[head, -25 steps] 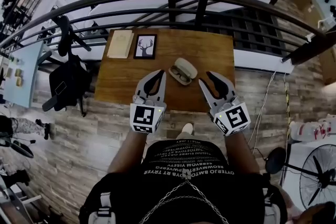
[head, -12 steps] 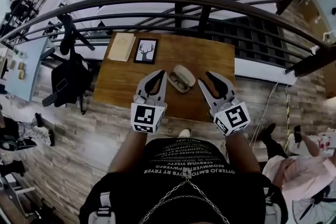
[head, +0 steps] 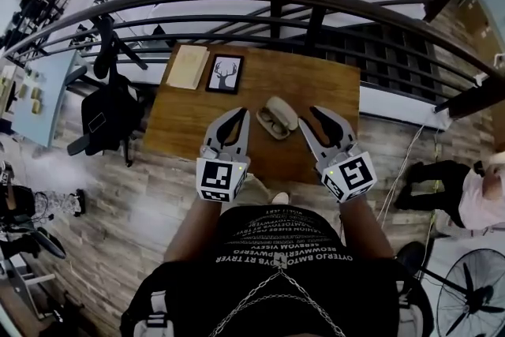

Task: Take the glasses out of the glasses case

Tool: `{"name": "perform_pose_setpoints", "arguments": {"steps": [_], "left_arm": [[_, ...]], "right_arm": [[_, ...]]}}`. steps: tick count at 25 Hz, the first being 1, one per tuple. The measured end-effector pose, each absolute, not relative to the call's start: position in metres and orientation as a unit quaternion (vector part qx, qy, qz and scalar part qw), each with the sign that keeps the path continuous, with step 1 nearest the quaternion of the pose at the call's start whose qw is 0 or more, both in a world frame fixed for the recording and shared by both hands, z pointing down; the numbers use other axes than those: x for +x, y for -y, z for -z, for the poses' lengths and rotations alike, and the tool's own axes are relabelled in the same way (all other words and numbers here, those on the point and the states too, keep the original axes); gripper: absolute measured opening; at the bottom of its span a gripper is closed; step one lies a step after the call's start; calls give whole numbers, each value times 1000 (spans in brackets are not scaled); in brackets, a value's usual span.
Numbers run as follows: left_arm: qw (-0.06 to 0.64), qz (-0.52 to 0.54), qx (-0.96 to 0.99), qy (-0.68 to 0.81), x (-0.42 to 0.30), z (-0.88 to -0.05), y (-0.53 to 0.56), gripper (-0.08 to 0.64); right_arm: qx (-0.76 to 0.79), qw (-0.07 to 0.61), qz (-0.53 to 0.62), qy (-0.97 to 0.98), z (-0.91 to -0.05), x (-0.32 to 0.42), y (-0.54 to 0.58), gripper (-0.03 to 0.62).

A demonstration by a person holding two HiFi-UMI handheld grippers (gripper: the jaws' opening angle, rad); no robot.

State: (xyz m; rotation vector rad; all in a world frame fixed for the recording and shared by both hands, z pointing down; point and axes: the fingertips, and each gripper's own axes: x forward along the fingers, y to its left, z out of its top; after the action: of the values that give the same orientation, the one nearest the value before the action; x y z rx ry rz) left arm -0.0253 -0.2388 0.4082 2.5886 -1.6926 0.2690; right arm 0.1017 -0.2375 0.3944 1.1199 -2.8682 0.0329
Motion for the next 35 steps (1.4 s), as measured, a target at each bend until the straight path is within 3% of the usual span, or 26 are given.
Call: {"name": "perform_pose_setpoints", "arguments": {"steps": [18,35], "left_arm": [[20,-91,851,517,-48,-414,317,26],[31,-100,859,502,-64,-426,371,26]], "right_arm": [[381,40,-29,923,-408,69,305,115],[398,100,-74,909,-480,55,362,115]]}}
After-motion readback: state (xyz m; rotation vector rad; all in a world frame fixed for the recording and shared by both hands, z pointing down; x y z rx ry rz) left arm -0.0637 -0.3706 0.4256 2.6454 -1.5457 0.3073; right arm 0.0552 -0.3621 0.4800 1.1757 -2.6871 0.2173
